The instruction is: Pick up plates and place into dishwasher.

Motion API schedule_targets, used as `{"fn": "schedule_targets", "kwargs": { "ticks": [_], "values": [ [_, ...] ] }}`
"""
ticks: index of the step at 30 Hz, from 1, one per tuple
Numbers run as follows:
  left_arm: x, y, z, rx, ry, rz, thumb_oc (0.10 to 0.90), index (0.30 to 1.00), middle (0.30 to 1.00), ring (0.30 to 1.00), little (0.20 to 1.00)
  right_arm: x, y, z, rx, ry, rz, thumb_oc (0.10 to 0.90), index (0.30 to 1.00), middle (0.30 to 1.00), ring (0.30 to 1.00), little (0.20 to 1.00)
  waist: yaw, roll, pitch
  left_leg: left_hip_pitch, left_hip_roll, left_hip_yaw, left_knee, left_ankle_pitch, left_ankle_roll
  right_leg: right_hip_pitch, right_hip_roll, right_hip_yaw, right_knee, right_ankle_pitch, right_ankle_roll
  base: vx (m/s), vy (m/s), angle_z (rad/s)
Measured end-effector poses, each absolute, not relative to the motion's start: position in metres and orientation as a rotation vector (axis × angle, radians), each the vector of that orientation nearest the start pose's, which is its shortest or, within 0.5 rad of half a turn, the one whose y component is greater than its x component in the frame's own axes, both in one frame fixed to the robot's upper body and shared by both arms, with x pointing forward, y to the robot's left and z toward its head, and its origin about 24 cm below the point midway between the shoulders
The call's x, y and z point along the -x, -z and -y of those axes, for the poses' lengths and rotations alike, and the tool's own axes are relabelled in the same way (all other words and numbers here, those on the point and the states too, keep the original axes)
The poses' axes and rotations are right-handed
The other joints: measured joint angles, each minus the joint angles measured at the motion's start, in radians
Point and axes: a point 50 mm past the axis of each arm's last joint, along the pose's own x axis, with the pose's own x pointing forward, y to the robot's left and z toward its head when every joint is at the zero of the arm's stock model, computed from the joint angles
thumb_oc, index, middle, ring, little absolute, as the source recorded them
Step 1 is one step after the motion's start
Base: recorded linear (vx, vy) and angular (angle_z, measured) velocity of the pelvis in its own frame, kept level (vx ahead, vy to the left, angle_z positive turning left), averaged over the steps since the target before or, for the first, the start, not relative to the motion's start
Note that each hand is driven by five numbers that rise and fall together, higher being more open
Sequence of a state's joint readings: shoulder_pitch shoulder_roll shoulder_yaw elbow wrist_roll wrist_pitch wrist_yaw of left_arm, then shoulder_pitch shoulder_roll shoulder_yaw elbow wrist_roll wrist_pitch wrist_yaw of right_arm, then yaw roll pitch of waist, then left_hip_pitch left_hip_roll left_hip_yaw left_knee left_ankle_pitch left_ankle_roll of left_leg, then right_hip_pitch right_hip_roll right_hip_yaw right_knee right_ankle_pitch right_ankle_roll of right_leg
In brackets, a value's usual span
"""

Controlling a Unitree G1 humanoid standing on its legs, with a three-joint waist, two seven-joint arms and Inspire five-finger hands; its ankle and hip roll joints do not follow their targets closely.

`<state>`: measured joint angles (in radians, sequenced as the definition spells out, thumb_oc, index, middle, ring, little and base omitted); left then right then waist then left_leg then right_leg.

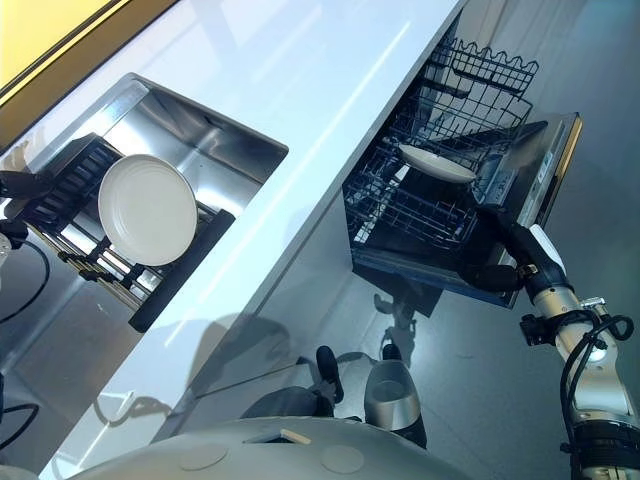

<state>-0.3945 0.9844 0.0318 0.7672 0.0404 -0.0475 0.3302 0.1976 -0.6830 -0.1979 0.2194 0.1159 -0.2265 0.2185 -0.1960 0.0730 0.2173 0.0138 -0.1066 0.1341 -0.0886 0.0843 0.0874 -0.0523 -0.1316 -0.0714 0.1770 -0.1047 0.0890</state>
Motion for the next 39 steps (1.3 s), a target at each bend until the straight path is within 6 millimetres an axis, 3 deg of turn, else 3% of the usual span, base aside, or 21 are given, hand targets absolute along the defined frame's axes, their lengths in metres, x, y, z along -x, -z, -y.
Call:
{"fn": "schedule_targets", "kwargs": {
  "ticks": [8, 13, 20, 25, 33, 39],
  "values": [
    [-0.27, -0.145, -0.417, -0.873, -0.753, -0.086, 0.8, 0.9, 0.9, 0.9, 0.9, -0.203, -0.063, 0.335, 0.662, -0.031, -0.158, 0.8, 0.9, 0.9, 0.9, 0.9, 0.005, -0.001, 0.0, -0.002, 0.0, 0.009, 0.001, 0.008, 0.003, 0.013, 0.004, -0.025, -0.021, 0.001, 0.0, 0.0, -0.026, 0.05],
    [-0.273, -0.134, -0.41, -0.832, -0.741, -0.087, 0.8, 0.9, 0.9, 0.9, 0.9, -0.219, -0.09, 0.339, 0.741, -0.056, -0.094, 0.8, 0.9, 0.9, 0.9, 0.9, 0.031, -0.029, 0.017, 0.05, 0.007, 0.011, 0.001, 0.001, -0.006, 0.068, 0.011, -0.036, -0.037, 0.0, -0.001, 0.06, -0.08, 0.0],
    [-0.263, -0.13, -0.417, -0.818, -0.76, -0.092, 0.8, 0.9, 0.9, 0.9, 0.9, -0.22, -0.099, 0.337, 0.755, -0.098, -0.061, 0.8, 0.9, 0.9, 0.9, 0.9, 0.061, -0.105, 0.03, 0.097, 0.023, 0.012, 0.008, -0.011, -0.017, 0.12, 0.026, -0.048, -0.041, 0.002, -0.003, 0.12, -0.101, -0.02],
    [-0.258, -0.133, -0.421, -0.821, -0.759, -0.073, 0.8, 0.9, 0.9, 0.9, 0.9, -0.206, -0.082, 0.337, 0.735, -0.154, -0.141, 0.8, 0.9, 0.9, 0.9, 0.9, 0.084, -0.171, 0.023, 0.14, 0.031, 0.014, 0.043, -0.043, -0.02, 0.185, 0.03, -0.049, -0.055, 0.001, -0.003, 0.13, -0.188, -0.02],
    [-0.252, -0.158, -0.43, -0.894, -0.746, -0.028, 0.8, 0.9, 0.9, 0.9, 0.9, -0.192, -0.06, 0.331, 0.662, -0.182, -0.199, 0.8, 0.9, 0.9, 0.9, 0.9, 0.105, -0.285, -0.005, 0.125, 0.057, 0.032, 0.14, -0.093, -0.025, 0.208, 0.045, -0.046, -0.052, 0.008, -0.012, 0.04, -0.16, -0.07],
    [-0.254, -0.177, -0.426, -0.943, -0.707, 0.049, 0.8, 0.9, 0.9, 0.9, 0.9, -0.18, -0.044, 0.327, 0.608, -0.176, -0.237, 0.8, 0.9, 0.9, 0.9, 0.9, 0.127, -0.338, -0.005, 0.05, 0.085, 0.036, 0.279, -0.157, -0.021, 0.193, 0.057, -0.042, -0.037, 0.013, -0.018, 0.0, -0.108, -0.02]
  ]
}}
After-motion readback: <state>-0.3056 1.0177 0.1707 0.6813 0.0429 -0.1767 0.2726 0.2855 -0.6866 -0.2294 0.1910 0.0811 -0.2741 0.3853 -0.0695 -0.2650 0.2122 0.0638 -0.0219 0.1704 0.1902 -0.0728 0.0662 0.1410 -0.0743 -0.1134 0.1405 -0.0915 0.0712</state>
